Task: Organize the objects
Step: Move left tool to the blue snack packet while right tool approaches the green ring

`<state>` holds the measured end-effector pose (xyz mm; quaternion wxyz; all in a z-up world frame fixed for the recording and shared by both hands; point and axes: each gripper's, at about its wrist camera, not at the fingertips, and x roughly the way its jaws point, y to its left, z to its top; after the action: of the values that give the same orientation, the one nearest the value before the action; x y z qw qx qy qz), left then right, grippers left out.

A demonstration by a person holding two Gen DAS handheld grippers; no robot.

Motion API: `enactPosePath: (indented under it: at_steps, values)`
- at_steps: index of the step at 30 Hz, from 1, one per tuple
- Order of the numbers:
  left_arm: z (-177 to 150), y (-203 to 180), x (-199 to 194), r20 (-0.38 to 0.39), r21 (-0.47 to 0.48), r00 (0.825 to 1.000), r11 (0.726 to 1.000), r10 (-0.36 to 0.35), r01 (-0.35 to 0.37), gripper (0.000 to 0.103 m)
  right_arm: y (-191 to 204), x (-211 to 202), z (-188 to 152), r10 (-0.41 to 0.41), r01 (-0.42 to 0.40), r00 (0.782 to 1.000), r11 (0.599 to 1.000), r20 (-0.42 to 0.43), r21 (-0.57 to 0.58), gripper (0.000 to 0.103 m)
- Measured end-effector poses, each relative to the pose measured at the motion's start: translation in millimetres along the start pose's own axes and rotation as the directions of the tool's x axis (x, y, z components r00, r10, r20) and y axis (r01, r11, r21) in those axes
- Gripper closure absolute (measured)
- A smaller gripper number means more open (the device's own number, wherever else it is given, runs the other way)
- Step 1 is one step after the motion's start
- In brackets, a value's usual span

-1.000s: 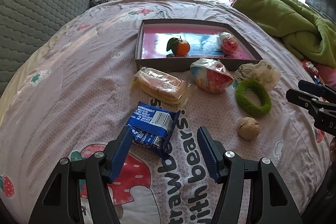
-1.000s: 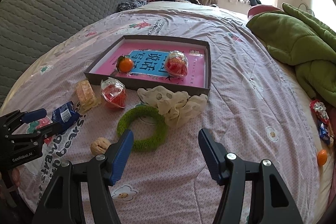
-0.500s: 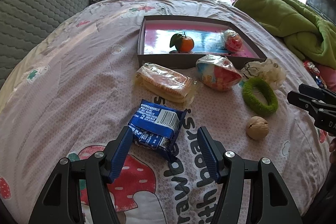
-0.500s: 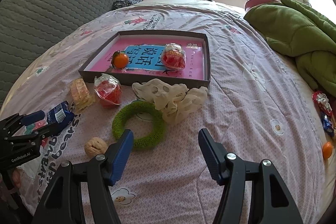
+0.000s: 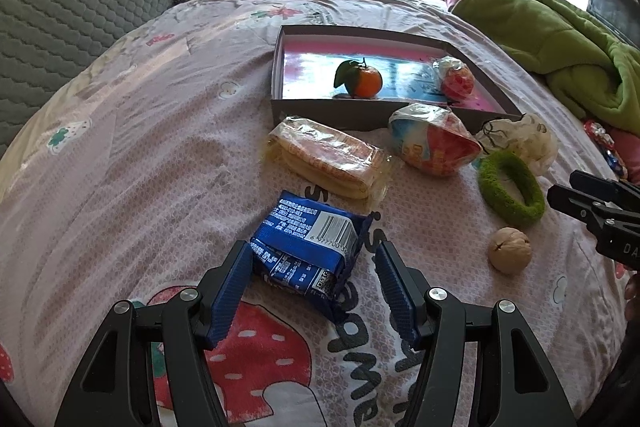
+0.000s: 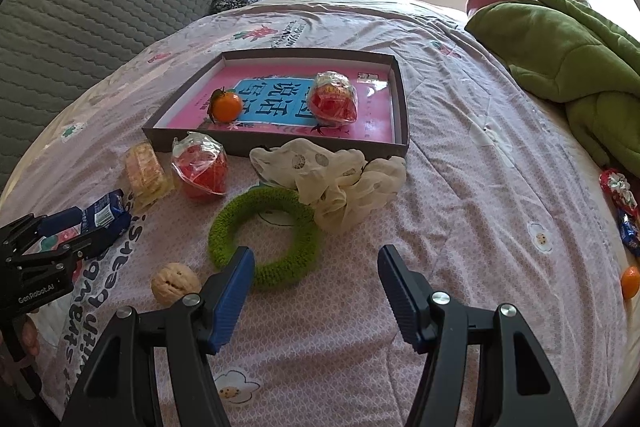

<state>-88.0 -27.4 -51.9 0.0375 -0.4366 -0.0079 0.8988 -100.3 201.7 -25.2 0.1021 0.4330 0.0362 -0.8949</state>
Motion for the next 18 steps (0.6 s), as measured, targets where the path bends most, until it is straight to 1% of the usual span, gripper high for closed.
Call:
enactPosePath:
  at_steps: [8, 18]
  values:
    - [3, 4, 7, 0.004, 0.005, 1.0, 1.0, 0.016, -0.016, 0.037, 1, 13, 2, -0.015, 0.016, 1.0, 0.999, -0.012, 0.027, 0.039]
    - [5, 5, 18, 0.012, 0.031, 0.999, 0.998, 0.049, -0.049, 0.035, 8, 24, 2, -0.009, 0.01, 1.0, 1.0, -0.025, 0.029, 0.039]
